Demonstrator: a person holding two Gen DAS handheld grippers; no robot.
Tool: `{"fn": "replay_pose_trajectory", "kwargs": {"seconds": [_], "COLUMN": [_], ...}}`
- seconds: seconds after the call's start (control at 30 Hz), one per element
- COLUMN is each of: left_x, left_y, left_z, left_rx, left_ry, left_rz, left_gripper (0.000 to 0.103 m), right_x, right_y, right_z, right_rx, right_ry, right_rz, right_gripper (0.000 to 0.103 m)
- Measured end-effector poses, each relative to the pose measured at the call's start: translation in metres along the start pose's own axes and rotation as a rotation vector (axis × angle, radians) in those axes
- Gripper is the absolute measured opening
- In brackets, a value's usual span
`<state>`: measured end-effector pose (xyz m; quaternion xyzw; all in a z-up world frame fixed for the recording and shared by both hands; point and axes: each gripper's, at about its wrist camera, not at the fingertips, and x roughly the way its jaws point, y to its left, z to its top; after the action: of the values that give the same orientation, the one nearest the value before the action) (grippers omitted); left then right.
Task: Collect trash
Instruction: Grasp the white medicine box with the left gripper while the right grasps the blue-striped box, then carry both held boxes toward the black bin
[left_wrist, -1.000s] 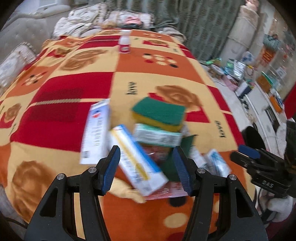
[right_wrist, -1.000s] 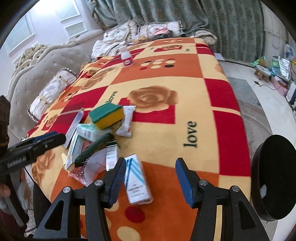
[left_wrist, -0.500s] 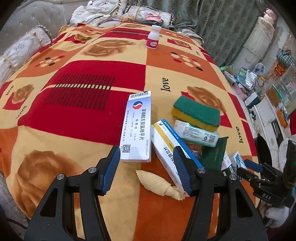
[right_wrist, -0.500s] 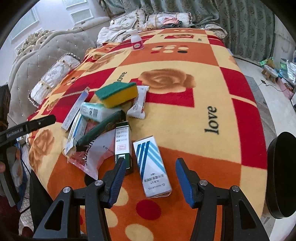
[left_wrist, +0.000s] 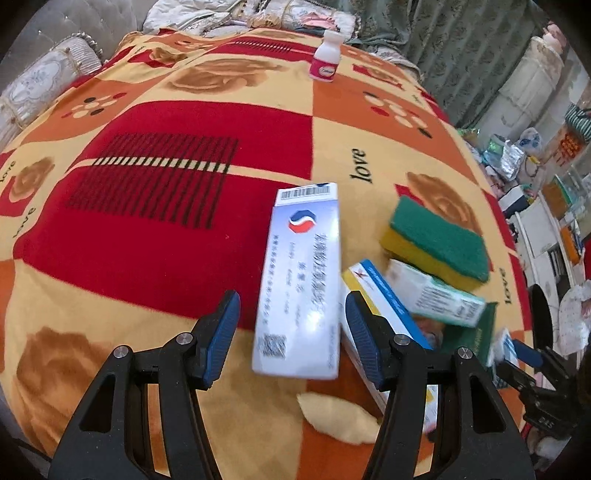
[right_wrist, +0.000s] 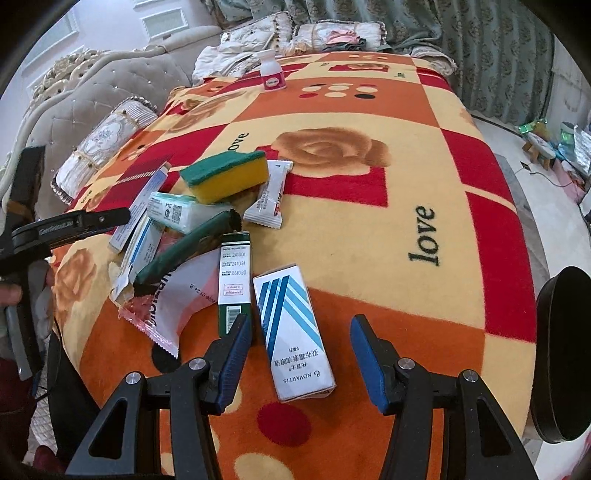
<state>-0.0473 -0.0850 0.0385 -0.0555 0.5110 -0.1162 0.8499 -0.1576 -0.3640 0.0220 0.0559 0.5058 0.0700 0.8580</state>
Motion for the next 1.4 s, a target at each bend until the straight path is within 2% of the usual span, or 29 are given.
{"fn": "replay_pose_trajectory", "kwargs": {"seconds": [0.3, 0.5, 0.53, 0.57, 0.6, 0.67, 0.83, 1.0, 1.17, 1.4], "left_x": [0.019, 0.025, 0.026, 0.027, 0.027, 0.026, 0.012, -0.015, -0.037, -0.048], "left_y": [0.003, 0.005, 0.006, 0.006, 0.007, 0.007, 0.005, -0.007, -0.024, -0.043], "left_z": [0.014, 0.020, 0.020, 0.020, 0.020, 0.020, 0.017, 0.015, 0.012, 0.008], "left_rx": [-0.010, -0.023, -0.028, -0.032, -0.035, -0.036, -0.017, 0.026, 0.068, 0.088], "left_ry": [0.013, 0.022, 0.020, 0.017, 0.015, 0.020, 0.005, -0.049, -0.083, -0.092], "left_rz": [-0.019, -0.054, -0.066, -0.079, -0.096, -0.111, -0.095, -0.076, -0.099, -0.121], "left_gripper": [0.058, 0.057, 0.057, 0.053, 0.044, 0.044, 0.044, 0.044, 0.044, 0.044], "right_x": [0.001, 0.013, 0.014, 0.015, 0.015, 0.016, 0.010, -0.005, -0.012, -0.008], "right_y": [0.000, -0.001, 0.001, 0.003, 0.004, 0.006, 0.006, 0.005, 0.005, 0.009], "right_z": [0.005, 0.003, 0.003, 0.002, 0.002, 0.002, 0.003, 0.007, 0.008, 0.004], "right_rx": [-0.020, -0.015, -0.018, -0.022, -0.026, -0.034, -0.038, -0.047, -0.051, -0.063], "right_ry": [0.000, 0.032, 0.034, 0.032, 0.031, 0.030, 0.012, -0.032, -0.053, -0.030], "right_rz": [-0.019, 0.020, 0.028, 0.035, 0.048, 0.049, 0.049, 0.048, 0.043, 0.046], "right_gripper": [0.053, 0.053, 0.050, 0.041, 0.039, 0.037, 0.032, 0.030, 0.028, 0.028]}}
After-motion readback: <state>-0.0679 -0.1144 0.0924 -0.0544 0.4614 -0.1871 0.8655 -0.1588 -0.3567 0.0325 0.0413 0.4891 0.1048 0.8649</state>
